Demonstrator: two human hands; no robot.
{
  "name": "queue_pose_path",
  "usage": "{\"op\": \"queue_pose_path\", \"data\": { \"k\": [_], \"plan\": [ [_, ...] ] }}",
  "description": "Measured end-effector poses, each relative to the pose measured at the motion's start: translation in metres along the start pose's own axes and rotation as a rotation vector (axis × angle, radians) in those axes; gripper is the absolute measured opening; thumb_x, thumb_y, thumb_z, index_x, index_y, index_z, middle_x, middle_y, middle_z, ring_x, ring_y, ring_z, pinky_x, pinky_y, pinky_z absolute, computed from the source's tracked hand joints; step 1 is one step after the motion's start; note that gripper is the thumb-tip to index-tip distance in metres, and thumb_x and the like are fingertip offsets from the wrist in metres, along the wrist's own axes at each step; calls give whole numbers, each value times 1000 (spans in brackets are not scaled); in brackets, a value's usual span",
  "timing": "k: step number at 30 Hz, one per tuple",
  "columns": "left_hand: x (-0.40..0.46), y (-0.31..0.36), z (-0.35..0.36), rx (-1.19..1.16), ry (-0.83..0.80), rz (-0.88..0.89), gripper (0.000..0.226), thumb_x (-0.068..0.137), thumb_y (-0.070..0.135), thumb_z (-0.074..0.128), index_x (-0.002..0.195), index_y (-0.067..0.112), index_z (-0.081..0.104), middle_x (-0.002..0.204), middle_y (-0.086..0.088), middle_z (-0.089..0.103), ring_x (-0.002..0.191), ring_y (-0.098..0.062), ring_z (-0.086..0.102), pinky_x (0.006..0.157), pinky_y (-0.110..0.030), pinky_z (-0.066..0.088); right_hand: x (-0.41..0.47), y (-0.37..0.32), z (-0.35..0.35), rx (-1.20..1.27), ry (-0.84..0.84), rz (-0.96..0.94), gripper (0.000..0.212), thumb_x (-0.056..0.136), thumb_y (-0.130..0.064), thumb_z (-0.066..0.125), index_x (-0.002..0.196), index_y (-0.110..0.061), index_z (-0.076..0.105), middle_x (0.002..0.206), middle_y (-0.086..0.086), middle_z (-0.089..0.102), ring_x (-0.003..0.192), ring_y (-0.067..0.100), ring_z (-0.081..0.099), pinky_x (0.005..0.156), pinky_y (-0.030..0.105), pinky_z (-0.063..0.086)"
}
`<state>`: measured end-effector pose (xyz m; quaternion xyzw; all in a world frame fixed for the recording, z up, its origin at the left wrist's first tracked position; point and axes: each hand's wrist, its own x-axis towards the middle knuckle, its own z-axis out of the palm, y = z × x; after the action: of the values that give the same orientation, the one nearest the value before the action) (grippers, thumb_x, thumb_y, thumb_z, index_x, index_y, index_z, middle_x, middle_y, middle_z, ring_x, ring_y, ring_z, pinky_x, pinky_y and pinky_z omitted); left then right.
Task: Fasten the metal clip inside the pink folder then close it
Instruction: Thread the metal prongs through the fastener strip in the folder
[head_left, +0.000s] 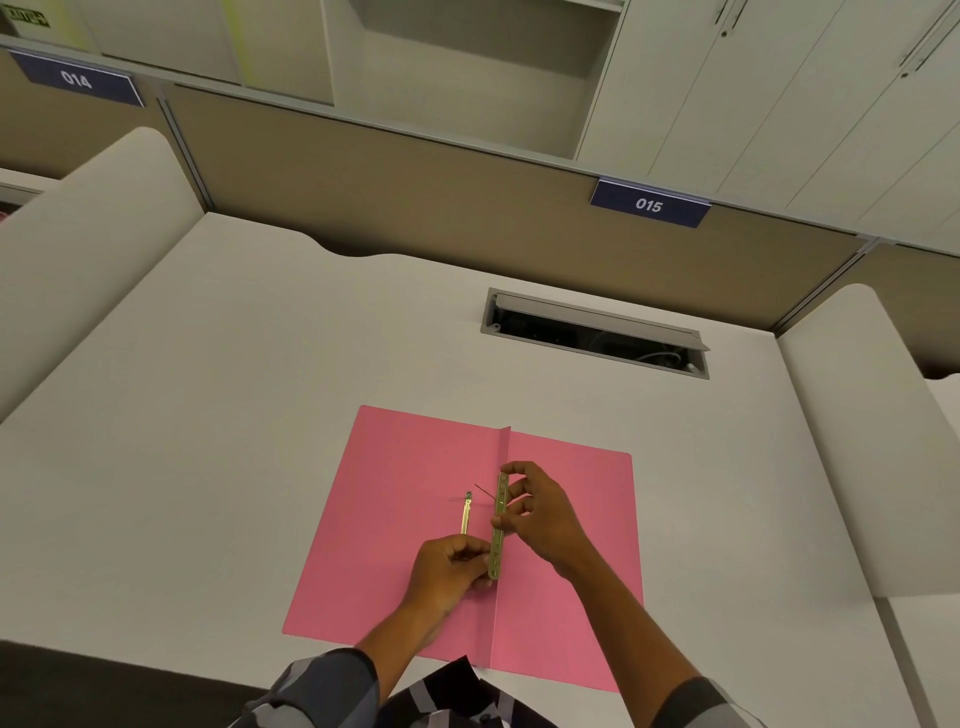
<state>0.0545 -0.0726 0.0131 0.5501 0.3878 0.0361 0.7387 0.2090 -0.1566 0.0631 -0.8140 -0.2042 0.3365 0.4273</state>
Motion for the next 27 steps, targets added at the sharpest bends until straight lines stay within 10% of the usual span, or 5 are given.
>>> {"op": "queue_pose_path", "data": {
  "k": [15,27],
  "plan": [
    [33,35,1,107,121,24,27,105,1,54,120,18,68,95,-14,81,72,-29,78,55,-31,61,2,10,21,6,81,-35,59,85,9,75,134,-20,64,111,11,63,92,41,68,70,48,66],
    [43,38,6,118,91,41,30,100,-4,60,117,14,78,100,0,81,87,-19,80,73,-24,64,-2,12,18,56,92,-54,60,81,5,81,128,-28,66,107,7,63,88,35,71,69,45,67]
  ]
}}
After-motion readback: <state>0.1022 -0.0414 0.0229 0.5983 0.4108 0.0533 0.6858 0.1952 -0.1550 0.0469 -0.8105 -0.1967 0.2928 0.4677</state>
